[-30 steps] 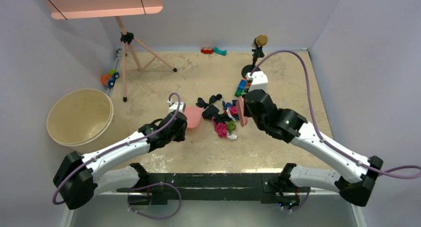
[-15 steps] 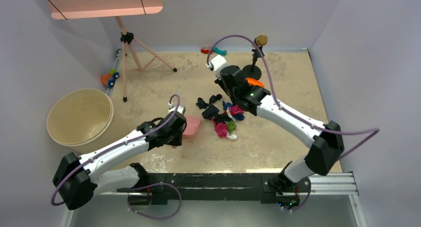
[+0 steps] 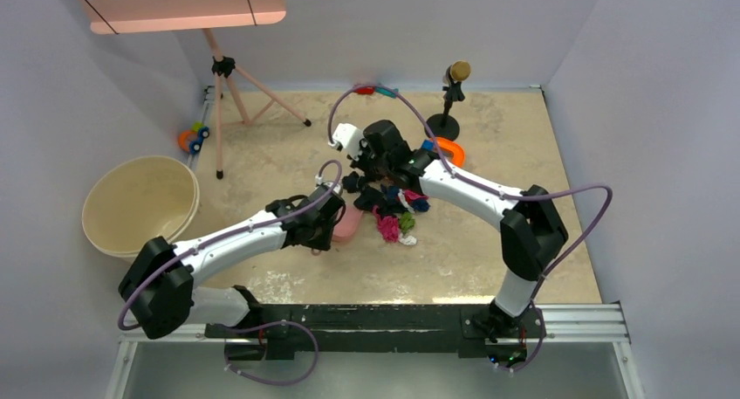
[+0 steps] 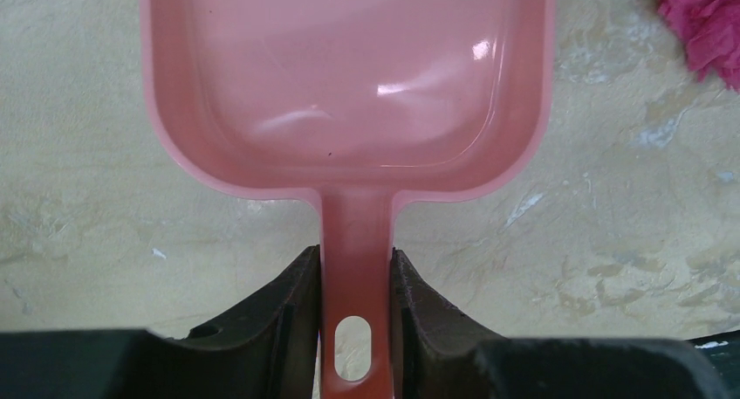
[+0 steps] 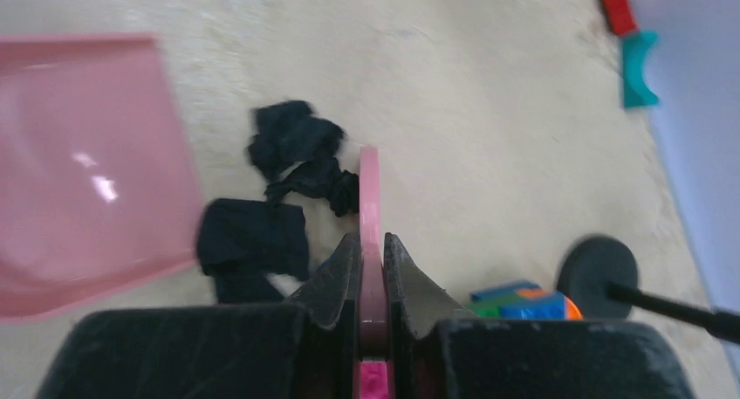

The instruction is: Sweep away the paper scraps from the table

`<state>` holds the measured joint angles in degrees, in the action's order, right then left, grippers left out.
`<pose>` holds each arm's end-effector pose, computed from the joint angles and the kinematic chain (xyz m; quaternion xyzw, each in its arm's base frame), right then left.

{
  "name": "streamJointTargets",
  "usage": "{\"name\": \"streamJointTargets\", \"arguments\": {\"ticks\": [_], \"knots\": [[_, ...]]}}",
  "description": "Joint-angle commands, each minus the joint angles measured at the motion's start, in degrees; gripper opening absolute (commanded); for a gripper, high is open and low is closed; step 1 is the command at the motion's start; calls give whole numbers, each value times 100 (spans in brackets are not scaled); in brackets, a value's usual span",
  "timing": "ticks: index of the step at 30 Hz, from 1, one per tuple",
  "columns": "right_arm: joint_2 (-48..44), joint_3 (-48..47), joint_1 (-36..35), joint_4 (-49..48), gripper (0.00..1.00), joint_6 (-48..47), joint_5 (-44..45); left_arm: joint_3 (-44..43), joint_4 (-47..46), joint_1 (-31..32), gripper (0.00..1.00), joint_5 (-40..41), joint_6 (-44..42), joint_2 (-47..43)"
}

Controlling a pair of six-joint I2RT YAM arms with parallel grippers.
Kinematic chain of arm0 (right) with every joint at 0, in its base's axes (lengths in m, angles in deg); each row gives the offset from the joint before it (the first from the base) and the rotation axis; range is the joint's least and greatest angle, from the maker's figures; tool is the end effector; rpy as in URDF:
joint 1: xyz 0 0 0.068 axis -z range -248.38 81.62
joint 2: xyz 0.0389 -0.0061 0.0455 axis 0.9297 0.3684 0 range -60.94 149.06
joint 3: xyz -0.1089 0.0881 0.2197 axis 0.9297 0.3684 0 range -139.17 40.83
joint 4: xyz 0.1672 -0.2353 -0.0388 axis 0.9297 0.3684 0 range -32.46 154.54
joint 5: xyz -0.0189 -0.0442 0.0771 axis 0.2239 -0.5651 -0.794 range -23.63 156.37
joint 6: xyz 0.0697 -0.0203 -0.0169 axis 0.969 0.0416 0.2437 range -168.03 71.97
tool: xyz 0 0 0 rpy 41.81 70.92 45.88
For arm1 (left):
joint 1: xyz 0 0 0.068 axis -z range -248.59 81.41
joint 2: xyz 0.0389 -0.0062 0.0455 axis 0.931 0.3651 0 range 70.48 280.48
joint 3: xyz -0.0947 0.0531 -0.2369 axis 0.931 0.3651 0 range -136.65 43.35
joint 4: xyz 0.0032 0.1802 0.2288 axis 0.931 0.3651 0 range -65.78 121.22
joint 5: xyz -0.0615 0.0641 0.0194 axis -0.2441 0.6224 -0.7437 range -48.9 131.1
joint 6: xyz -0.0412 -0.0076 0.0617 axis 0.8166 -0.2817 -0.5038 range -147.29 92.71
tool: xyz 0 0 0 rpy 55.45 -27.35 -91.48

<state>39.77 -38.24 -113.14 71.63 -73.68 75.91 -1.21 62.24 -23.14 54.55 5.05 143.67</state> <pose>0.3312 0.3138 0.2349 -0.4802 0.7465 0.0024 0.4605 0.2014 -0.1837 0.1503 0.0875 0.9689 -0.0369 0.2284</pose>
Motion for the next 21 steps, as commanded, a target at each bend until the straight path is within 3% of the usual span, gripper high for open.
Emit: {"name": "streamJointTargets", "arguments": {"ticks": [1, 3, 6, 15, 21], "knots": [[-352, -308, -86, 371, 0, -149, -2012, -404, -216, -1, 27, -212, -386, 329], [-466, -427, -72, 566, 0, 36, -2587, -480, -253, -1, 27, -205, -456, 449], [-806, -351, 1, 505, 0, 281, -2513, -517, -317, 0, 26, -157, -528, 470], [-1009, -707, 305, 582, 0, 439, -1132, -295, -647, 2, 25, -109, -599, 356], [-280, -703, 298, -489, 0, 188, -124, -237, -606, 4, 25, -111, -394, 361]]}}
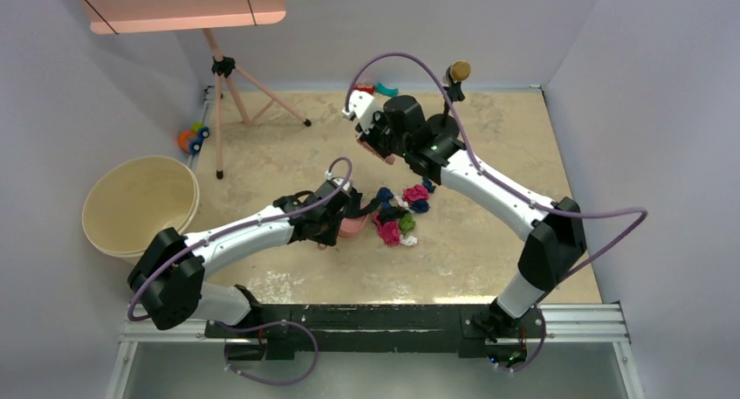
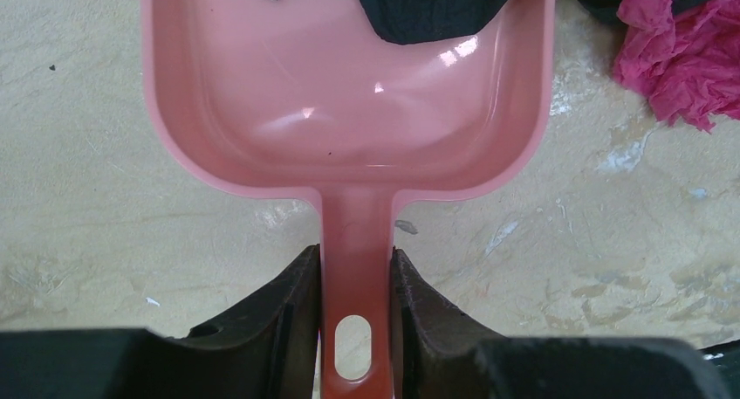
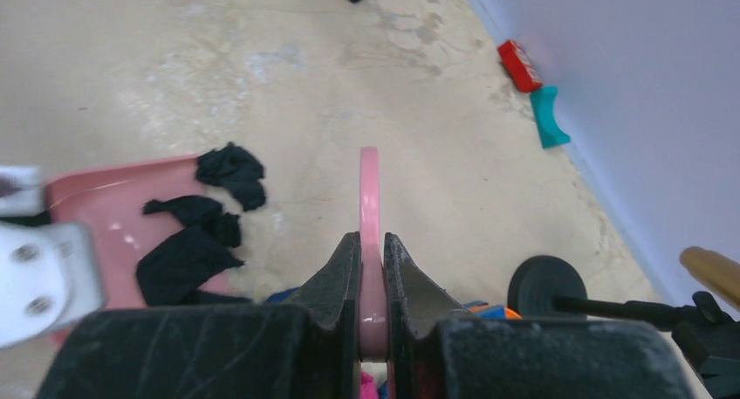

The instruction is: Sweep away the paper scraps from the table

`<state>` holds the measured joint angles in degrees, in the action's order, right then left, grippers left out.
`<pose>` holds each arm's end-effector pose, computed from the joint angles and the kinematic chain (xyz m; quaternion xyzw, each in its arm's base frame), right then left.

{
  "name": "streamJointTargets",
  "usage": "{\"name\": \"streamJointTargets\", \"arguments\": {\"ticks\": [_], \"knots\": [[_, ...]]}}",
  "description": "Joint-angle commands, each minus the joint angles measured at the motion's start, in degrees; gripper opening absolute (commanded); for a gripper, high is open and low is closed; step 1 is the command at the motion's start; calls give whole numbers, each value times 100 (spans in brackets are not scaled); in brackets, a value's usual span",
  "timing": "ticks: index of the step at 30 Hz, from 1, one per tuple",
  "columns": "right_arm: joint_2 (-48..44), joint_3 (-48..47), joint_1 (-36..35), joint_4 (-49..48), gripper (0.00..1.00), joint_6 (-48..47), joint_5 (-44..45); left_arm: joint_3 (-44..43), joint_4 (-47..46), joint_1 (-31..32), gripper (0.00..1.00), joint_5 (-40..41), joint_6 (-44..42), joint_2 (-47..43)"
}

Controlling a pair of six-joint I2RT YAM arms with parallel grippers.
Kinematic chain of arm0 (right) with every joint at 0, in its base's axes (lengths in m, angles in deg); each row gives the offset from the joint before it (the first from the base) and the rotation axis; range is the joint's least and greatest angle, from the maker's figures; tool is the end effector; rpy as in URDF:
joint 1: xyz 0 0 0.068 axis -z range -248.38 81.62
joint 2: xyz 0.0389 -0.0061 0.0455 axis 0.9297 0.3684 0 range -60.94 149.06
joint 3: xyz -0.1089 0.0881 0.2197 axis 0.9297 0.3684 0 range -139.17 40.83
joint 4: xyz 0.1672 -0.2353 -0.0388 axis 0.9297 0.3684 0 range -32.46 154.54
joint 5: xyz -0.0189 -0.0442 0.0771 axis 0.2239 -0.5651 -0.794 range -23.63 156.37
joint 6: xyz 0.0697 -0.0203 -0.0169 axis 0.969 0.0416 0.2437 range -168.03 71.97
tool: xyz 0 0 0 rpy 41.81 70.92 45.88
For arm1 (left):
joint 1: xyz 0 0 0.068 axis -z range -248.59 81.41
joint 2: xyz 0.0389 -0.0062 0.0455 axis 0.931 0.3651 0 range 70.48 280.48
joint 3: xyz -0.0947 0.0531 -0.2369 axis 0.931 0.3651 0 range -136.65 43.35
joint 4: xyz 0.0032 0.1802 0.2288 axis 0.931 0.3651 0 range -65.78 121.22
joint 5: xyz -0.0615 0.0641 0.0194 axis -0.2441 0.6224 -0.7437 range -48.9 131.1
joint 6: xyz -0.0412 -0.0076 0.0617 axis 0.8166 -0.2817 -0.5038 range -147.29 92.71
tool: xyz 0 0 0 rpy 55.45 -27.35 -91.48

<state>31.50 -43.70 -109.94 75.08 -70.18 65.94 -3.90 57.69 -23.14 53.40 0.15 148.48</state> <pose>0.3261 0.2898 0.3272 -0.4479 0.7171 0.0931 0.5259 0.2164 -0.2007 0.1477 0.1281 0.9610 -0.0478 0.2405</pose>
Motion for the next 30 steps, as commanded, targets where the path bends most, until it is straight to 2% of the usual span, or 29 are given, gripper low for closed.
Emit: {"name": "streamJointTargets", "arguments": {"ticks": [1, 5, 10, 18, 24, 27, 30], "knots": [[748, -222, -24, -962, 0, -212, 945, 63, -155, -13, 25, -36, 154, -151], [1442, -490, -114, -1332, 0, -689, 1043, 146, -164, -89, 26, -190, 416, -235], [1557, -110, -366, -1979, 0, -1318, 229, 130, -42, -251, 26, -316, 622, -227], [982, 254, -313, -635, 0, -1318, -2957, 203, -146, -344, 26, -386, 597, -273], [1239, -755, -88, 1446, 0, -1348, -4431, 313, -305, -344, 25, -268, 436, -285], [1143, -1000, 116, 1748, 0, -1135, -4692, 345, -339, -336, 23, -157, 283, -280], [789, -872, 303, 1329, 0, -603, -4142, 417, -409, -323, 23, -162, 71, -316]]}}
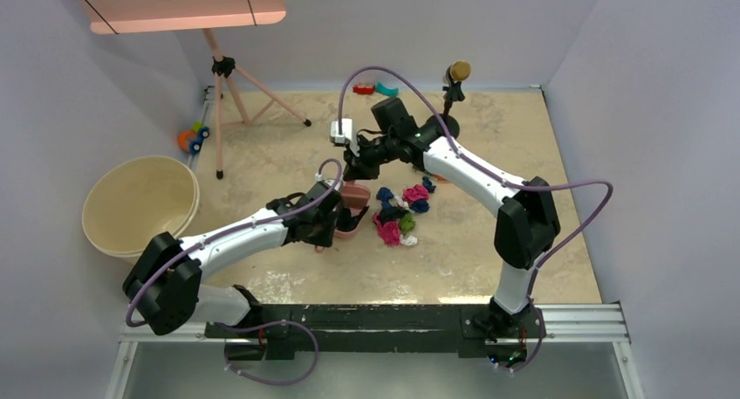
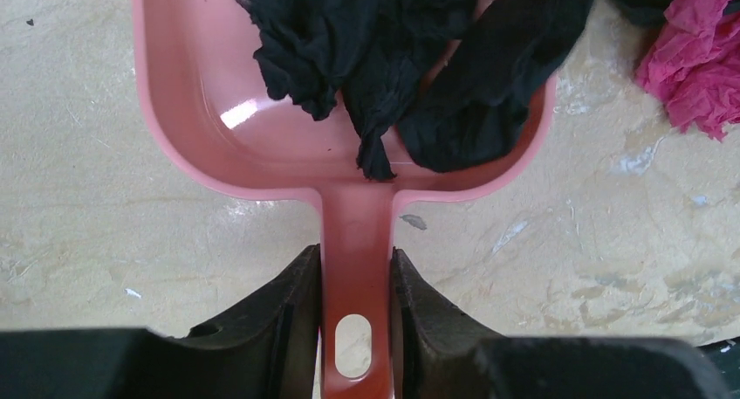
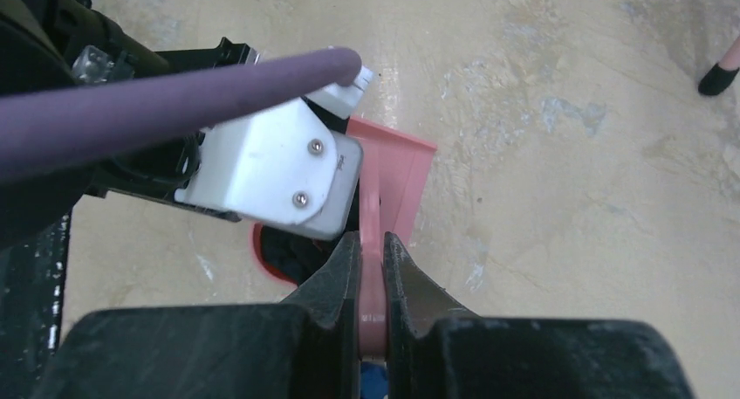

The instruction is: Sweep away the paper scraps from the table

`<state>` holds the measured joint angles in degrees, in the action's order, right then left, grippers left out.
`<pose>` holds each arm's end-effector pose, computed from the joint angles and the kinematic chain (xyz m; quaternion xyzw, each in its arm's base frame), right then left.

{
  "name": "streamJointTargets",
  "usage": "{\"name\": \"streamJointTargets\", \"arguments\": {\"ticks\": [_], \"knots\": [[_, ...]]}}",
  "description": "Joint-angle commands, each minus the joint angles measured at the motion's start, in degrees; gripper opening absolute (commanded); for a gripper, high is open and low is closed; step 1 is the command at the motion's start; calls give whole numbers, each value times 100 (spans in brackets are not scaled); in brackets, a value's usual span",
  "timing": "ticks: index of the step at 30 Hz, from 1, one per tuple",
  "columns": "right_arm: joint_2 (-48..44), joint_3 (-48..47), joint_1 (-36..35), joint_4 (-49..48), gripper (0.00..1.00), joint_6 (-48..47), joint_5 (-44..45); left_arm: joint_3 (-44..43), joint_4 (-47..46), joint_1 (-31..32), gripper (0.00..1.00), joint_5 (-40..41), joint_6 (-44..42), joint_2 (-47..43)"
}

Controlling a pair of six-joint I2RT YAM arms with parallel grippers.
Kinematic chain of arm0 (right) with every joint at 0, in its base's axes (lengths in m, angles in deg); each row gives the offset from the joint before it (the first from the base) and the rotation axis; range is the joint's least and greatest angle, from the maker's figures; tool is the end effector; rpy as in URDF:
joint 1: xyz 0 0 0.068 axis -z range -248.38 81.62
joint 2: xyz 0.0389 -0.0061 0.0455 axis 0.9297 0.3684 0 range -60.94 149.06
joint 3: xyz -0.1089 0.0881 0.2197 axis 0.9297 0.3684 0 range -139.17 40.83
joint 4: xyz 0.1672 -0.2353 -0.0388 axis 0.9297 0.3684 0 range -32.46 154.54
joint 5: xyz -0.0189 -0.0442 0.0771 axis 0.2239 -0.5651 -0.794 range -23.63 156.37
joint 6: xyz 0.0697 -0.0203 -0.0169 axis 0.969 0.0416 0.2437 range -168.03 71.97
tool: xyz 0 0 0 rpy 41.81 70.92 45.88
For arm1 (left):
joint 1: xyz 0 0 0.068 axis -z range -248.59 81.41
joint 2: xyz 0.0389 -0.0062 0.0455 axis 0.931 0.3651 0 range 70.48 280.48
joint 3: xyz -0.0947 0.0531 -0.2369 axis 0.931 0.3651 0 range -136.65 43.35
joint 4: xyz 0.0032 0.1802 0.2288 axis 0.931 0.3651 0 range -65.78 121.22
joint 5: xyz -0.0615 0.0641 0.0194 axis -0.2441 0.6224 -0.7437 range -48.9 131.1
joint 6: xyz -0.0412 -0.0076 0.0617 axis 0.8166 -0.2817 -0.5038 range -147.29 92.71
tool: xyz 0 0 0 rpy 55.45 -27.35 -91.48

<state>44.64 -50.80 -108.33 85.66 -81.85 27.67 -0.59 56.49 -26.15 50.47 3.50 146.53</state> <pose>0.3288 0.3264 0.2648 -0.6251 0.6088 0.3228 0.3666 0.2167 -0.1842 0.1387 0.0806 0.9687 -0.0679 0.2249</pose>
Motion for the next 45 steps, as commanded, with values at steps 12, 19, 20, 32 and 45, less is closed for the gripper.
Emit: {"name": "streamJointTargets", "arguments": {"ticks": [12, 19, 20, 32, 45], "knots": [[-2025, 820, 396, -921, 0, 1670, 3698, 125, -335, 154, 23, -224, -626, -244], [-1774, 1280, 247, -1018, 0, 1657, 4955, 32, 42, 362, 23, -15, -531, -224], [-1715, 1379, 205, -1130, 0, 1698, 4993, -4, 96, 411, 23, 9, -522, -190], [-1041, 1542, -278, -1390, 0, 2630, 3756, -306, 113, 547, 22, 94, -739, 209], [-2044, 1060, -36, -943, 0, 3837, 2887, -437, -133, 548, 22, 127, -1039, 254]]}}
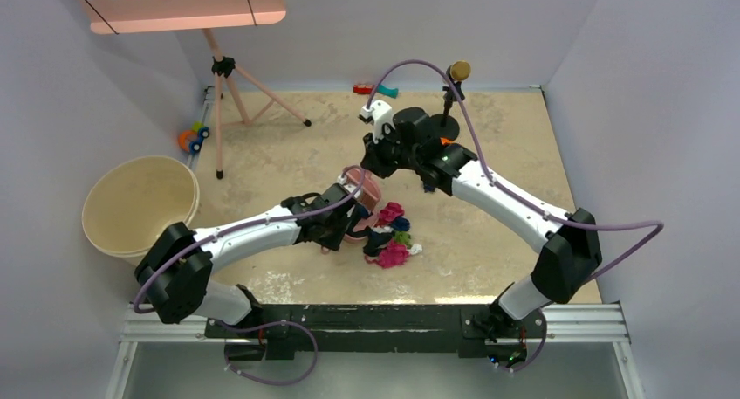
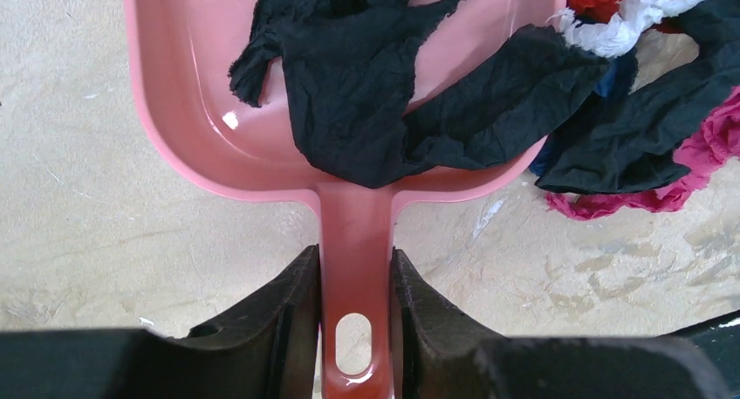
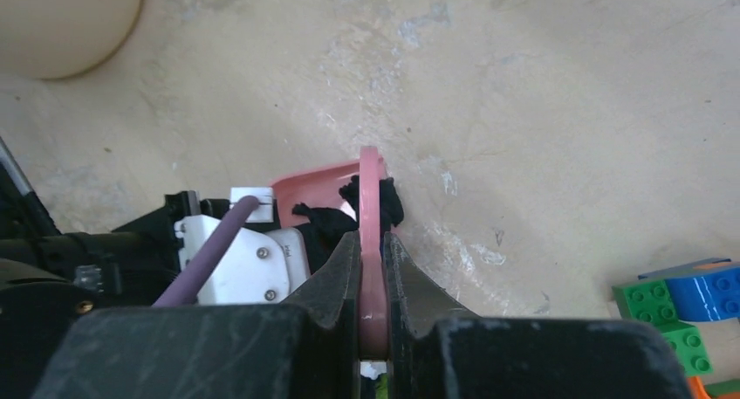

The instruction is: Sweep away the paper scraps from the table

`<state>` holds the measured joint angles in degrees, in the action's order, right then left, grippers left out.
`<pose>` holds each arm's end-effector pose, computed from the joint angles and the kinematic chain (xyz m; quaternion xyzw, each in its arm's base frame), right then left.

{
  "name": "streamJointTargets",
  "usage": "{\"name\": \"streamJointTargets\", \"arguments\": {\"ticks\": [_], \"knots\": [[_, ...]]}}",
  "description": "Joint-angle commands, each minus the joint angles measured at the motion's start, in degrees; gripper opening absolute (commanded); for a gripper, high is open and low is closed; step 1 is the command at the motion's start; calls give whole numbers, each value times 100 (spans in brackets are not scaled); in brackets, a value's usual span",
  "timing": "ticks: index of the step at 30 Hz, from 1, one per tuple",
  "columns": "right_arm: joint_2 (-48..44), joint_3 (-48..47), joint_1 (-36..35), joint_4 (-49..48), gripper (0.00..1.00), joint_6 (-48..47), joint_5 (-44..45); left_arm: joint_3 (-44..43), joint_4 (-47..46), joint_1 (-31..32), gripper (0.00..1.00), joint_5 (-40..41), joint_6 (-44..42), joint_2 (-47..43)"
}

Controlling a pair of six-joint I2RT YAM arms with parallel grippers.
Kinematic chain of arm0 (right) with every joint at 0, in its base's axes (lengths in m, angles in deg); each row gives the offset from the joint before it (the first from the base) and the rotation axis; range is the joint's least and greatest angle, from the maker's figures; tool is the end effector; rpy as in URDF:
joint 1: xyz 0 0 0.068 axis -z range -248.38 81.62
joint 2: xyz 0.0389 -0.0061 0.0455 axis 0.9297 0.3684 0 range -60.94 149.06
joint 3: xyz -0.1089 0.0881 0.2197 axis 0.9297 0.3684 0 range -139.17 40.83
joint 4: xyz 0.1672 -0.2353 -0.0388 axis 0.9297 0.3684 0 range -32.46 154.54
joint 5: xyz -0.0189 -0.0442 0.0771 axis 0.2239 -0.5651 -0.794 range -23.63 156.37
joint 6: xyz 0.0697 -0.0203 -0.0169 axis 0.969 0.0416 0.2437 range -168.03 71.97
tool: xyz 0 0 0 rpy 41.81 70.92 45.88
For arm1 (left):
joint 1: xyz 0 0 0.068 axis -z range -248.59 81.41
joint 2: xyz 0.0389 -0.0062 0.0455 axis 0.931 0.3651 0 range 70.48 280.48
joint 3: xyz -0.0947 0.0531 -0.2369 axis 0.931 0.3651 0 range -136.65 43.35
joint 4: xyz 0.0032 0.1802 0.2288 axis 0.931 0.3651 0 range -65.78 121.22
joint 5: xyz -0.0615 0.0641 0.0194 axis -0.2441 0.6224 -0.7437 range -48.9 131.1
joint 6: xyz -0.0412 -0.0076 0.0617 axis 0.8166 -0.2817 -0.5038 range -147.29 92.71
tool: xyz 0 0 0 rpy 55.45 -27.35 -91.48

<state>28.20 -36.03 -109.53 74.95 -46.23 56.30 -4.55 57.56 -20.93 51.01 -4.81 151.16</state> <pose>0.3069 0.2827 0.2974 -0.3315 0.7962 0.2538 0.4379 0.2095 -0.2138 0.1381 0.1950 0.9552 -0.0493 0.2172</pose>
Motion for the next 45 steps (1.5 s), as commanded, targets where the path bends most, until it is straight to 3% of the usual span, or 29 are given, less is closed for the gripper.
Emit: {"name": "streamJointTargets", "arguments": {"ticks": [1, 5, 10, 16, 20, 26, 36, 45], "knots": [[-497, -407, 101, 138, 0, 251, 144, -3, -286, 24, 22, 61, -209, -256], [-837, -193, 107, 119, 0, -39, 1110, -28, -267, 24, 22, 22, -225, -237], [-493, -242, 30, 932, 0, -555, 2741, -48, -217, 24, 22, 20, -225, -244], [-341, 401, -111, 682, 0, -438, 3287, -124, -146, 24, 22, 85, -257, -209], [-40, 386, -145, 700, 0, -5, 2915, -194, -111, 24, 21, 72, -277, -143], [-295, 504, -148, 9, 0, 753, 1206, -185, -100, 30, 21, 22, -293, -123], [-773, 118, -131, -274, 0, 1068, 420, -71, -192, 35, 21, -33, -228, -214], [-1354, 438, -40, -181, 0, 1000, 1116, 322, -667, 24, 21, -324, -82, -652]]}}
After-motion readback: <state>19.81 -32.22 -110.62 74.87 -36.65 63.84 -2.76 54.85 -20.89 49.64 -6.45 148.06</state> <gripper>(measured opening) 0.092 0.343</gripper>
